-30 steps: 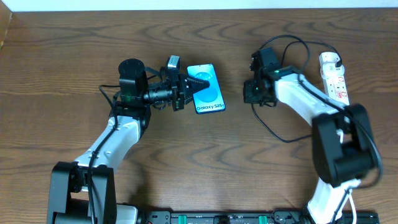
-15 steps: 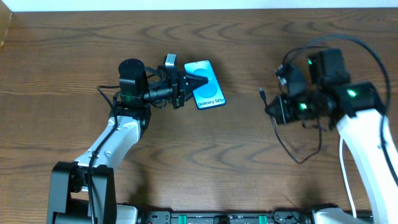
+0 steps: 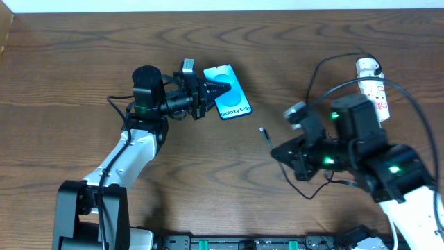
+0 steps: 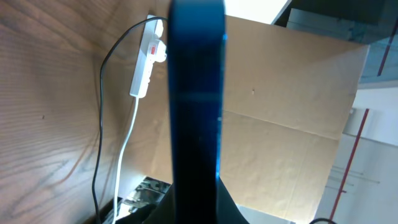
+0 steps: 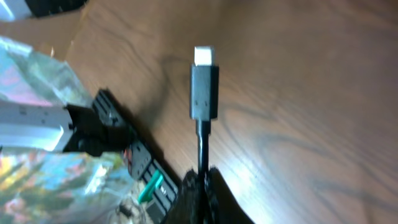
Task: Plug charger to phone and switch on socket
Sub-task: 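Carry the cable plug with the right gripper toward the phone's bottom port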
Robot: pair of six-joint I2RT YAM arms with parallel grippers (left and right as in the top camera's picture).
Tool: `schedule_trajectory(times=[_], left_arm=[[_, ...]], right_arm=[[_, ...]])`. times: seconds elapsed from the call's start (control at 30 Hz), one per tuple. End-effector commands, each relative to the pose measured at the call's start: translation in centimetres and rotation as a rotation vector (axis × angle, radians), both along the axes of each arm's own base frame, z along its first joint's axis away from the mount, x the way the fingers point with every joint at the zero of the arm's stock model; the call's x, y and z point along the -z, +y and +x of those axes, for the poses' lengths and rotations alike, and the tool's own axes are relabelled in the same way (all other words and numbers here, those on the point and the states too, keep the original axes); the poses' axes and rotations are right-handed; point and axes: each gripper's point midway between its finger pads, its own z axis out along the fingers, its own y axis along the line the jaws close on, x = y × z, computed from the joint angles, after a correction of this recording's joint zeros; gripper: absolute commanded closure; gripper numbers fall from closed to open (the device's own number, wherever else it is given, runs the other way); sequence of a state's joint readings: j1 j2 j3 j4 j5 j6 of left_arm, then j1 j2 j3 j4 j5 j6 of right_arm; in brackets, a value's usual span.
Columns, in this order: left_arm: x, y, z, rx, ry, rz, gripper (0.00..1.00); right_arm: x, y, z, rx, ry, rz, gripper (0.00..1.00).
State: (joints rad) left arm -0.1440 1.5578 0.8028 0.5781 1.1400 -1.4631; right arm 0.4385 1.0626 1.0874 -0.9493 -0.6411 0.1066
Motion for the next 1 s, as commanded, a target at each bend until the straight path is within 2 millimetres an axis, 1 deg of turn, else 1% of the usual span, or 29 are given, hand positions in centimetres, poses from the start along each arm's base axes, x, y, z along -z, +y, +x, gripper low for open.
schedule_trajectory(times=[0.0, 0.07, 0.17, 0.33, 0.5, 0.67, 0.77, 0.97], left_arm=[[-1.5, 0.2, 0.3, 0.004, -0.107, 0.014, 0.92], [-1.5, 0.2, 0.2, 0.008, -0.138, 0.024, 0.92], [-1.5, 0.2, 0.3, 0.010, -0.165, 0.034, 0.93], [-1.5, 0.2, 0.4, 0.004, -0.168, 0.036, 0.93], [-1.7, 0.2, 0.5, 0.002, -0.195, 0.041, 0.93], [-2.3, 0.2, 0.6, 0.001, -0.248, 0.038, 0.93], [-2.4, 0.2, 0.6, 0.001, -0.248, 0.038, 0.92], [-2.4, 0.2, 0.6, 0.002, -0.248, 0.038, 0.93]], right_arm=[[1.6, 1.6, -0.5, 0.017, 0.092, 0.019, 0.99], [2.5, 2.0, 0.1, 0.054, 0.090, -0.018, 0.99], [3.1, 2.4, 0.8, 0.106, 0.078, -0.057, 0.99], [2.8, 3.2, 1.4, 0.151, 0.051, -0.058, 0.99], [2.7, 3.5, 1.5, 0.196, 0.092, -0.037, 0.99], [3.3, 3.7, 1.7, 0.198, 0.109, -0.048, 0.99], [3.8, 3.9, 2.0, 0.198, 0.117, -0.056, 0.99], [3.4, 5.1, 2.4, 0.168, 0.108, -0.015, 0.99]])
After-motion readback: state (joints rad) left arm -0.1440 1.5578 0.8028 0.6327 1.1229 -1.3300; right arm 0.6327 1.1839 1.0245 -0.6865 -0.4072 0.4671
